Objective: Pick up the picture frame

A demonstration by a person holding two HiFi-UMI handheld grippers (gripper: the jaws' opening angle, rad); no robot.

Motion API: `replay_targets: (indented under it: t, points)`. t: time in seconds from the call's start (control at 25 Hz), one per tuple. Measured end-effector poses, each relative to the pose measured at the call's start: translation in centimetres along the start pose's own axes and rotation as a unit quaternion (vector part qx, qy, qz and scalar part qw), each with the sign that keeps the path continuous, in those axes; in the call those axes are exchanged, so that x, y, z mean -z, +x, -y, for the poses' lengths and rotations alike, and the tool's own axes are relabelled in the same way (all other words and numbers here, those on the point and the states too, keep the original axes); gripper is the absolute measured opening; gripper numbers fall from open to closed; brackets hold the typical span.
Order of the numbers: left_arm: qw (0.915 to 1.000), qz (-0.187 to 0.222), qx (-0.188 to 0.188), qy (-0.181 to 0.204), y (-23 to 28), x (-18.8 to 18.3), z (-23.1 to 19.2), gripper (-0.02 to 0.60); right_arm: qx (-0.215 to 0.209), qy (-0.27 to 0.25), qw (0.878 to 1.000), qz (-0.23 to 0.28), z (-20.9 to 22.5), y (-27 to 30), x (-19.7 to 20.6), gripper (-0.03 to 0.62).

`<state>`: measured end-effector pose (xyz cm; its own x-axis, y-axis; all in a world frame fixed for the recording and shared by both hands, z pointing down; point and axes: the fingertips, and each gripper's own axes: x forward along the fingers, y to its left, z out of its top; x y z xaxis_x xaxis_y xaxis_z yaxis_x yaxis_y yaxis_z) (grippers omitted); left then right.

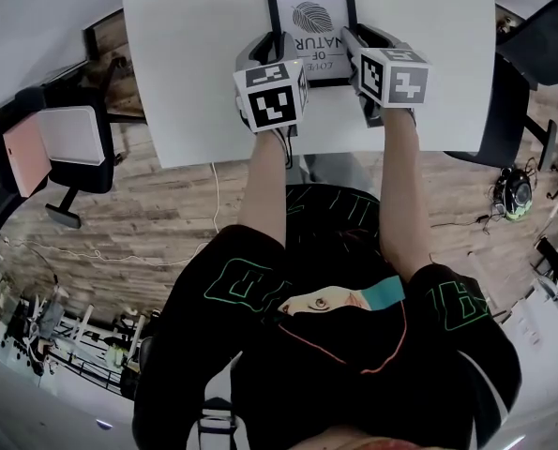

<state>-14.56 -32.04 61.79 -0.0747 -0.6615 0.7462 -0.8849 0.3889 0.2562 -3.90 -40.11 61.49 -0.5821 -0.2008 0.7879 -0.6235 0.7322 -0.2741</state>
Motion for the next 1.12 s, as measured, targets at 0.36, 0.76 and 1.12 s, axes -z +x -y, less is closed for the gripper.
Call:
replay_targets:
  t: [0.36,0.76,1.12]
  points:
    - [0.9998,0.013,-0.004,-0.013,-0.8,-0.4,0.0,0.075,0.006,0.002,1.000,0.003,-0.2,-0.8,-0.5,0.085]
    - [0.9982,0.055,-0.013,-0.018,-3.3,-1.7,0.3,0.072,-0.005,-0.012,0.998,0.054,-1.3,-3.1,-2.1,0.077]
    - [0.9948,0.100,-0.015,-0.013,-5.8,-4.3,1.6,0.072,-0.011,-0.019,0.995,0.099,-1.8,-5.9,-4.4,0.077]
